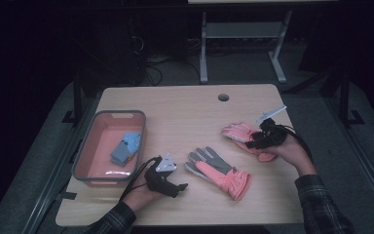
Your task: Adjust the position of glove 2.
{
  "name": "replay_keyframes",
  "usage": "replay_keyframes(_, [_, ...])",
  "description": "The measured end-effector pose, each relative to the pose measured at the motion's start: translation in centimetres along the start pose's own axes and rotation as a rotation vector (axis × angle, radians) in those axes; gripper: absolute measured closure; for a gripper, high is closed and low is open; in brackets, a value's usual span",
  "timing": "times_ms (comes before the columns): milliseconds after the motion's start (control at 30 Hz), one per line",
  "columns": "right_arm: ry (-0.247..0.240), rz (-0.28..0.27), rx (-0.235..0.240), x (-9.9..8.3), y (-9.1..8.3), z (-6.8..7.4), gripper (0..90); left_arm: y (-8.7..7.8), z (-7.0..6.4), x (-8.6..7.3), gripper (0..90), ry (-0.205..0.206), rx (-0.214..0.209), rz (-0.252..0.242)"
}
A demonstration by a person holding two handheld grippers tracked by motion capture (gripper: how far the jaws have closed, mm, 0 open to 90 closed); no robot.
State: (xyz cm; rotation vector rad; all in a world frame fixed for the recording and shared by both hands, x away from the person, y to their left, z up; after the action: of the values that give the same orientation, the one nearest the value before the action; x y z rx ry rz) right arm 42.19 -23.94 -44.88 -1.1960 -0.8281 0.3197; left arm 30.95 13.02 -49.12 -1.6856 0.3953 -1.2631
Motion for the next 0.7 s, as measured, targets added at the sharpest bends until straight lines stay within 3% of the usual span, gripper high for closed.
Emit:
replay_keyframes(233, [-0.001,0.003,-0.003,-0.3,1.1,-0.3,54.5,0.0,0.0,0.0,13.2,-0.002,0.002,-0.001])
replay_keyframes(333, [0.002,-0.02,0.009,-0.7,1.1,-0.6,73.0,0.0,0.0,0.0,13.2,-0.004,0.002,-0.002])
replay_keyframes(400, [0.01,-0.03,0.026,-0.8,1.0,-0.8,79.4,0.0,0.0,0.0,13.1,-0.003,0.002,-0.002])
replay_keyframes(700, [0.013,-0.057,0.013,-1.0,-0.6,-0.5,81.5,0.0,0.0,0.1,13.1,-0.003,0.003,-0.001])
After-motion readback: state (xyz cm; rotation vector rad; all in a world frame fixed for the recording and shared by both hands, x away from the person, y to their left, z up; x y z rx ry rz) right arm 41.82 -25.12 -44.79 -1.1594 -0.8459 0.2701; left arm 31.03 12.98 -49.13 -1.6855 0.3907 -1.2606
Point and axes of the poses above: each handheld gripper's, and its own axes: y roughly forward along the jaws, x roughly out of its top, z roughly to its left, the point moved 2 cm from there along y, roughly forward along the jaws, and after that the axes turned 12 degrees about z, right-handed, at the moved point
